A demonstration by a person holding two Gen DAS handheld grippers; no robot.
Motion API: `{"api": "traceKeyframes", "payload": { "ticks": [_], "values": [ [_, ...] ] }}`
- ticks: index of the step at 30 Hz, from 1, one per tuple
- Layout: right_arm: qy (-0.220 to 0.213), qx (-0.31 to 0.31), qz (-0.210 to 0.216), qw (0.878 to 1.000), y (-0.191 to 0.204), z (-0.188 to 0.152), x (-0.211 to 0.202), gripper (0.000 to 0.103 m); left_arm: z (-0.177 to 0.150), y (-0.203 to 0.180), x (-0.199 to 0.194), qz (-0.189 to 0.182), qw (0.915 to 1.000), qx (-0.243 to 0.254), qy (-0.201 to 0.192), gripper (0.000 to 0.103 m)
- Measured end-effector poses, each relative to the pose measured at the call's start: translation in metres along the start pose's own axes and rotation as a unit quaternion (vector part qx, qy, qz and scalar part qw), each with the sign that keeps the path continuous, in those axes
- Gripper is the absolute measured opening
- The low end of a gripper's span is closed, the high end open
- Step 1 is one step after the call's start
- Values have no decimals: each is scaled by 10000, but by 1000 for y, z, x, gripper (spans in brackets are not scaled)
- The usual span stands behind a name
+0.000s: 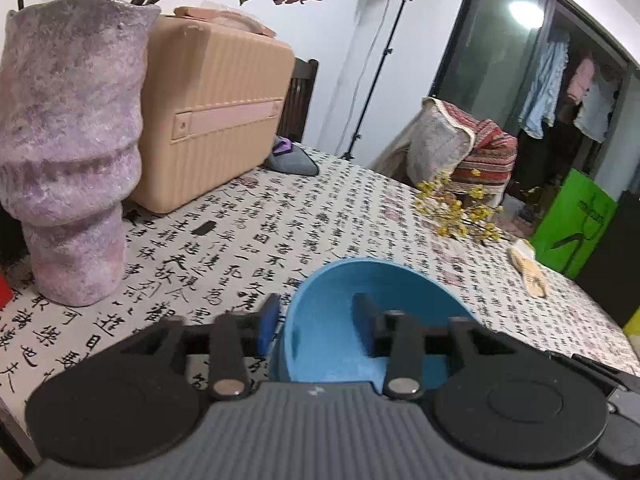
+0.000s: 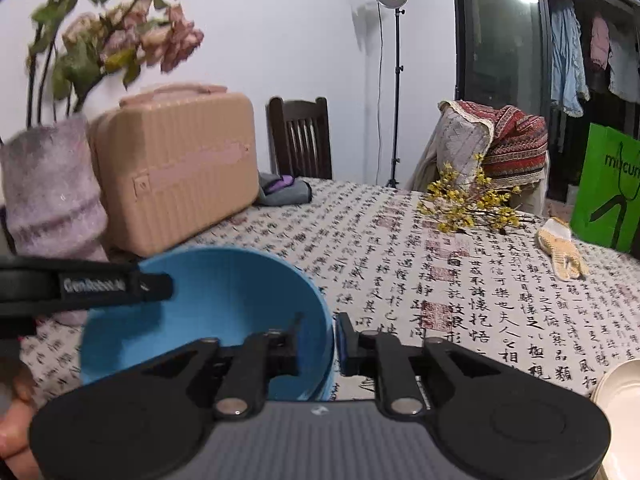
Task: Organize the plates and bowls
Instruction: 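Open both grippers and pull back from the stacked blue bowls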
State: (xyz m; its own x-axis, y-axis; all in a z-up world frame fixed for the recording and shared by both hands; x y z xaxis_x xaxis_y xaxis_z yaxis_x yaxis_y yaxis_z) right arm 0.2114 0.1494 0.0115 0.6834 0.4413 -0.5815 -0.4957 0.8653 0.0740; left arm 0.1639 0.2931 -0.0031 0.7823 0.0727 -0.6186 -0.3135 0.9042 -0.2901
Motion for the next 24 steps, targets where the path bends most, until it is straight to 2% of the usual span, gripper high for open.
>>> {"api": "traceKeyframes", "payload": {
  "ticks": [2,6,7,8,9,12,17,20,24],
  "values": [
    [-107,58,125,9998,-2,2,-8,32,2,-2,-5,19,9999,79,-90,67],
    [-346,106,254,9990,-10,1,-27,60,2,-7,-19,-15,9990,298,-319,92],
    [-386,125,288,9988,-13,0,-31,64,2,-9,-23,-50,9986,358,-380,96],
    [-424,146,326,9985,-17,-3,-35,72,1,-12,-28,-98,9980,429,-460,103],
    [-454,156,357,9982,-20,-7,-39,84,-1,-14,-33,-154,9971,499,-549,103],
    [-570,168,441,9973,-33,-20,-51,102,-7,-20,-48,-139,9941,708,-806,103],
    [-745,181,299,9966,-56,-46,-70,103,-26,-25,-74,-193,9859,1021,-1310,103],
    [-809,269,208,9961,-72,-61,-80,103,-38,-23,-86,-52,9814,1007,-1634,103],
    [-820,255,34,9963,-84,-79,-86,103,-56,-26,-88,-85,9820,927,-1642,103]
  ]
}}
Point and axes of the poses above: each gripper's, at about its wrist camera, not at the fingertips, and x roughly the way its jaws point, y to its left, z to its top, the point moved 10 cm from there along x, roughly the way its jaws point, and after that the axes turned 7 degrees about y, right-handed, at the moved point
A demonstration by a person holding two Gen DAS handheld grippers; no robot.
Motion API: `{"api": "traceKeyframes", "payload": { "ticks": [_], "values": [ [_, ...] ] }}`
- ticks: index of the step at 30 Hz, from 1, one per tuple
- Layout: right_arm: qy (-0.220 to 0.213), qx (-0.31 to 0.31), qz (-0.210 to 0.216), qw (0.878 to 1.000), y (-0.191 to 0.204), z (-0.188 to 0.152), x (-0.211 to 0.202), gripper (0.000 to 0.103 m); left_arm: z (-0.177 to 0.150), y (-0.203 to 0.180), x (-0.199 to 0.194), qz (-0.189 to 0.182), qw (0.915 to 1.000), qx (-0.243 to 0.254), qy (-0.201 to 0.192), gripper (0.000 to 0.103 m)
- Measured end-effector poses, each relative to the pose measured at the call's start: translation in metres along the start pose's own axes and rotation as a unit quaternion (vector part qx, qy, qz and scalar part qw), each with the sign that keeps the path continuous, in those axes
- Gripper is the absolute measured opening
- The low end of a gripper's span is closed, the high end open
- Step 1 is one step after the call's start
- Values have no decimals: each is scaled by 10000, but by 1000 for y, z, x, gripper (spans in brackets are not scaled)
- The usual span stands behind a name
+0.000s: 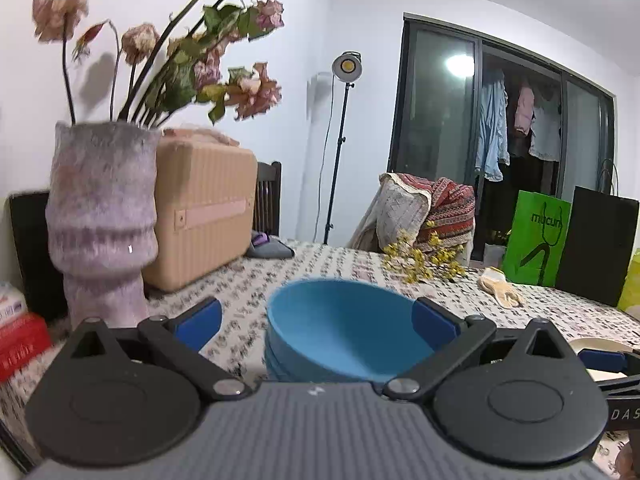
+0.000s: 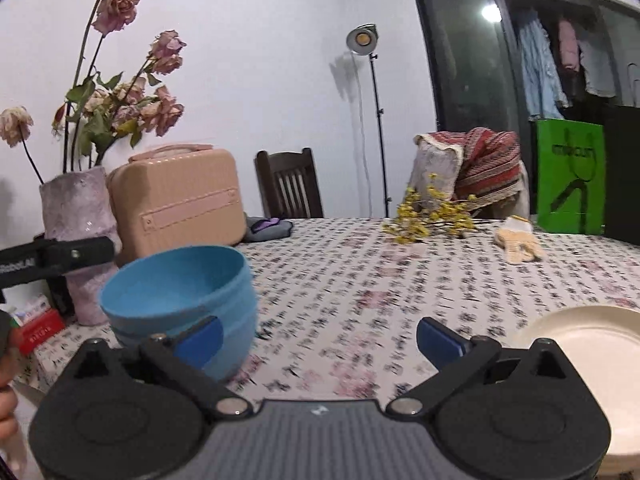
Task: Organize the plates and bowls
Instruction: 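Open both grippers and pull back from the stacked blue bowls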
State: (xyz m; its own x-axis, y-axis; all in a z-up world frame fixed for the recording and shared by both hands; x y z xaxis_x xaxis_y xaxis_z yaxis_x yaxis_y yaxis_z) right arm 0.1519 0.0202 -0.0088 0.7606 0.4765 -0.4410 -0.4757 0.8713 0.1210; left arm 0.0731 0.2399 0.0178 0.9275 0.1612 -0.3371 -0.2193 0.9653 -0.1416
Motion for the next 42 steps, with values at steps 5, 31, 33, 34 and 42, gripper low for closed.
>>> {"api": "traceKeyframes", "payload": {
  "ticks": [5,31,33,34,42],
  "values": [
    [41,41,20,10000,-11,-16,-9,103,-19,-6,-9,-75,10000,-59,-27,103],
    [-220,90,-116,9996,-22,-32,-7,103,-39,-29,-15,-246,9991,300,-155,103],
    [-164,105,-51,9998,-22,-33,-6,103,-40,-30,-14,-279,9990,329,-153,103],
    [-135,111,-18,9998,-21,-33,-5,103,-40,-30,-14,-277,9989,350,-159,103],
    [-32,130,29,9999,-21,-30,1,103,-39,-26,-9,-184,9989,389,-163,103]
  ]
}}
Point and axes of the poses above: each gripper's, at about its wrist camera, not at the fingertips, and x roughly the way its jaws point, y to its left, z to its top, the point moved 10 cm from there along x, roughly the way its jaws point, and after that the axes turned 7 degrees about y, right-handed, at the moved point
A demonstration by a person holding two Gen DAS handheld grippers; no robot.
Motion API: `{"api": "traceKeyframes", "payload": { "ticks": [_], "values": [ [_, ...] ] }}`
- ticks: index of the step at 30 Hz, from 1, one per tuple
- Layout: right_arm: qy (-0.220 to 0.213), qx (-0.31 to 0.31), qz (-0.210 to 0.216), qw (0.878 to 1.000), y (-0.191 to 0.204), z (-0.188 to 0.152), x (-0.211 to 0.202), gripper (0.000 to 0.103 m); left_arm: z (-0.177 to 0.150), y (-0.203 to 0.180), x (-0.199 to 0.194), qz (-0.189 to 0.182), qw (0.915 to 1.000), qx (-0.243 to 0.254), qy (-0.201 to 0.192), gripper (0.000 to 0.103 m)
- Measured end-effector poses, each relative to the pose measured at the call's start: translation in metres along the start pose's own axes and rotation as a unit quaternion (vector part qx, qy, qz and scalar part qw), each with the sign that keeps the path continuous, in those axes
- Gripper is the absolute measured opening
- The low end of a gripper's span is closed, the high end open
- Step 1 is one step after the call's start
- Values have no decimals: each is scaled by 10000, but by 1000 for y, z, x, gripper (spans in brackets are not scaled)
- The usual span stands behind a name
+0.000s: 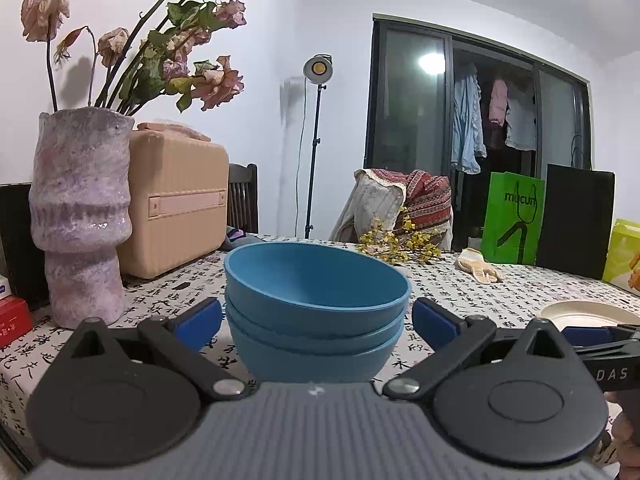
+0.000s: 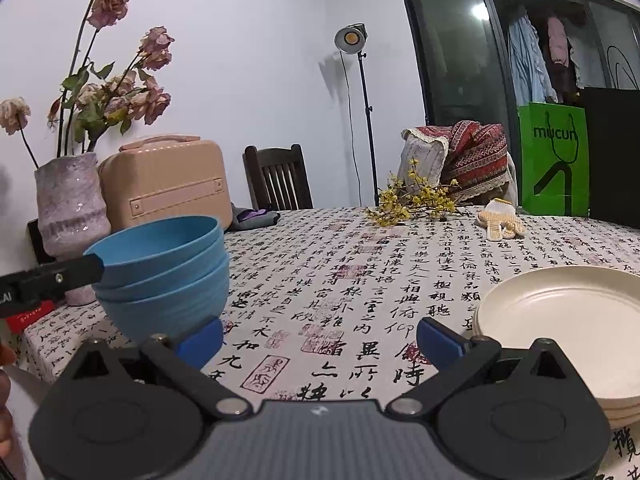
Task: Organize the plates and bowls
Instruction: 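Open both grippers and pull back from the stacked blue bowls, then bring both grippers down to the blue bowl stack rims and close them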
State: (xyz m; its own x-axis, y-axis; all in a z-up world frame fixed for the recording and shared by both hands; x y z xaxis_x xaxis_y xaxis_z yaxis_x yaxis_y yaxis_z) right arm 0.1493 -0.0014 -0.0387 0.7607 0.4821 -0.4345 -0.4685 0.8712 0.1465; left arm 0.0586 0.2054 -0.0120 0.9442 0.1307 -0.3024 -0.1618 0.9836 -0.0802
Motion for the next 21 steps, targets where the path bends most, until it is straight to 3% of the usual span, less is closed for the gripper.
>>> {"api": "traceKeyframes", "payload": {
  "ticks": [11,17,21],
  "values": [
    [122,169,110,9997,-6,18,13,103,26,13,6,-137,9998,-75,-87,103],
    [286,115,289,9991,4,36,23,103,44,28,21,-35,9999,7,101,103],
    [428,161,370,9983,12,47,31,103,54,42,38,8,9987,-140,486,103]
  ]
}}
Point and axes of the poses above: each gripper's, at about its wrist camera, not at the fingertips, and x roughly the way its jaws point, y to its left, z to its top, the point moved 10 cm from there along x, roughly the way its jaws point, and after that the axes turned 7 degrees about y, right-handed, at the moved point
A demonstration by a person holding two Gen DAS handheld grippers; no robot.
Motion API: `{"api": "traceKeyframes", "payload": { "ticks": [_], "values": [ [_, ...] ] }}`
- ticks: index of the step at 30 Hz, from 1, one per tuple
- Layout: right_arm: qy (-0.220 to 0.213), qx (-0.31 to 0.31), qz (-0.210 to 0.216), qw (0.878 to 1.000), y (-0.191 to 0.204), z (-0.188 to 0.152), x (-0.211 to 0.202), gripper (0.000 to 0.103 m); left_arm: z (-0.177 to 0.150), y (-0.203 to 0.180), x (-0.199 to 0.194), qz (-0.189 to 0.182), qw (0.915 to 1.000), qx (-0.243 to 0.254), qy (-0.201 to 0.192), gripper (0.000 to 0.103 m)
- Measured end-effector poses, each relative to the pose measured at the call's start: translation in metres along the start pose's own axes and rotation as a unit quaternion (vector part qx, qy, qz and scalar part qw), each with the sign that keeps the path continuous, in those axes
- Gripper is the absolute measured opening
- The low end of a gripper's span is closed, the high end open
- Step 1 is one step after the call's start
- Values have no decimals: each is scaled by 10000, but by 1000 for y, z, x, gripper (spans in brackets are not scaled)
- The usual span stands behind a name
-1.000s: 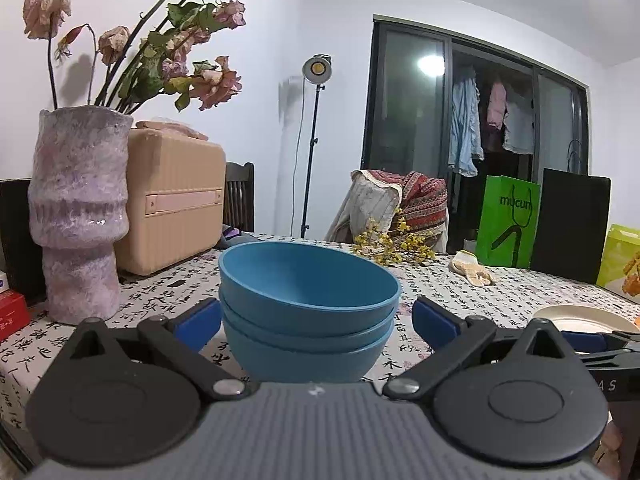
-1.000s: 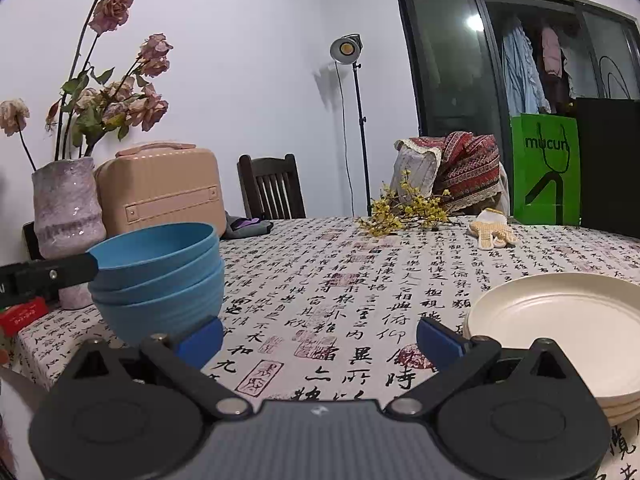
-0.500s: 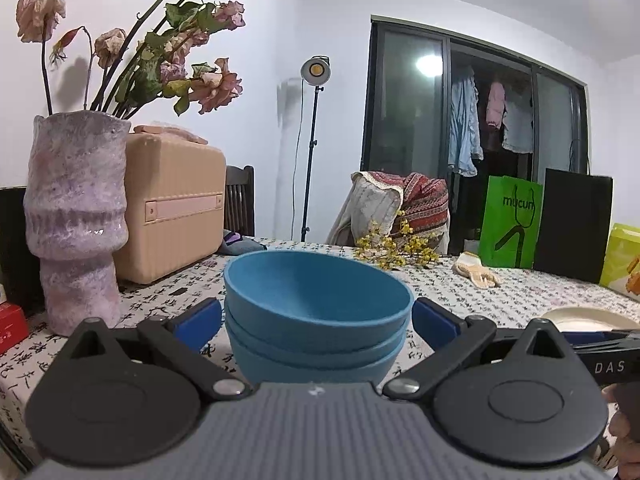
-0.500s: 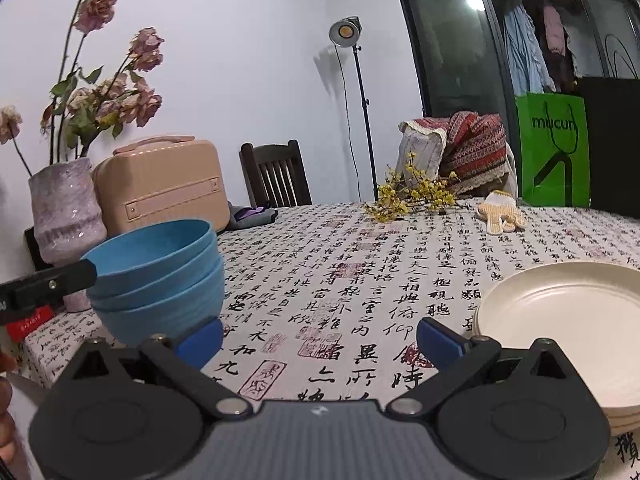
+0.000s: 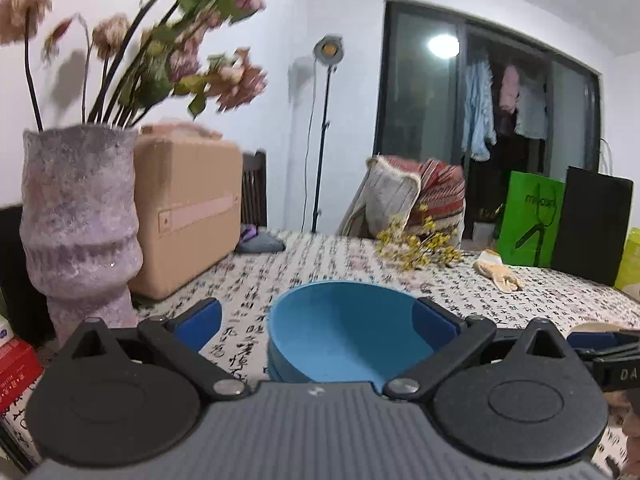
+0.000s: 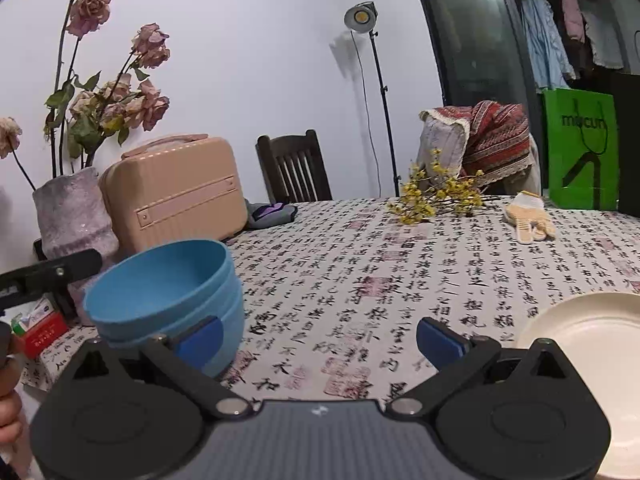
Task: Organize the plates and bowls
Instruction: 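Bring both grippers down to the blue bowl stack rims and close them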
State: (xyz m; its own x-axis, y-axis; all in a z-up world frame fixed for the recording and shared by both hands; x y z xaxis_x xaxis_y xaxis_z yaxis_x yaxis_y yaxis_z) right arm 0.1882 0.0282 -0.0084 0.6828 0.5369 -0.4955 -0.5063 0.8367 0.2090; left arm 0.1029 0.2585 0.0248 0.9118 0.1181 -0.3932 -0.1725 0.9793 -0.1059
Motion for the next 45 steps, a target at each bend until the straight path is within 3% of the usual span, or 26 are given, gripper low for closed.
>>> {"api": "traceKeyframes", "payload": {
  "ticks": [10,17,23,32,42,45],
  "values": [
    [247,27,208,9995,24,33,11,103,14,38,26,41,9955,-564,759,103],
    [299,198,326,9988,34,61,18,103,13,58,47,171,9879,-757,1343,103],
    [693,452,434,9956,41,73,39,103,7,62,62,155,9790,-870,1836,103],
    [1440,789,587,9847,53,68,76,103,1,73,79,436,9704,-909,2197,103],
    [2125,1170,710,9675,58,48,109,103,-13,79,93,492,9524,-1198,2761,103],
    [2329,1316,759,9606,59,39,115,102,-16,76,95,486,9507,-1172,2830,103]
  ]
}}
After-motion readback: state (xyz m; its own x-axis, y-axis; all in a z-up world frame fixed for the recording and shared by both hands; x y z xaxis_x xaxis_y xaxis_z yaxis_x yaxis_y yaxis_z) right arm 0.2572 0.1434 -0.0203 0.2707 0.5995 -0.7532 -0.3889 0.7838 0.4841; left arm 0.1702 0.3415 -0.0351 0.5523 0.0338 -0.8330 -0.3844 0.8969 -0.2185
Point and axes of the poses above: each gripper's, at about its wrist camera, not at the fingertips, and x roughly the way its jaws point, y to its left, z to its top, the point moved 10 cm from there along x, roughly the way its jaws point, and after that the axes turned 7 degrees about y, right-handed, at the moved point
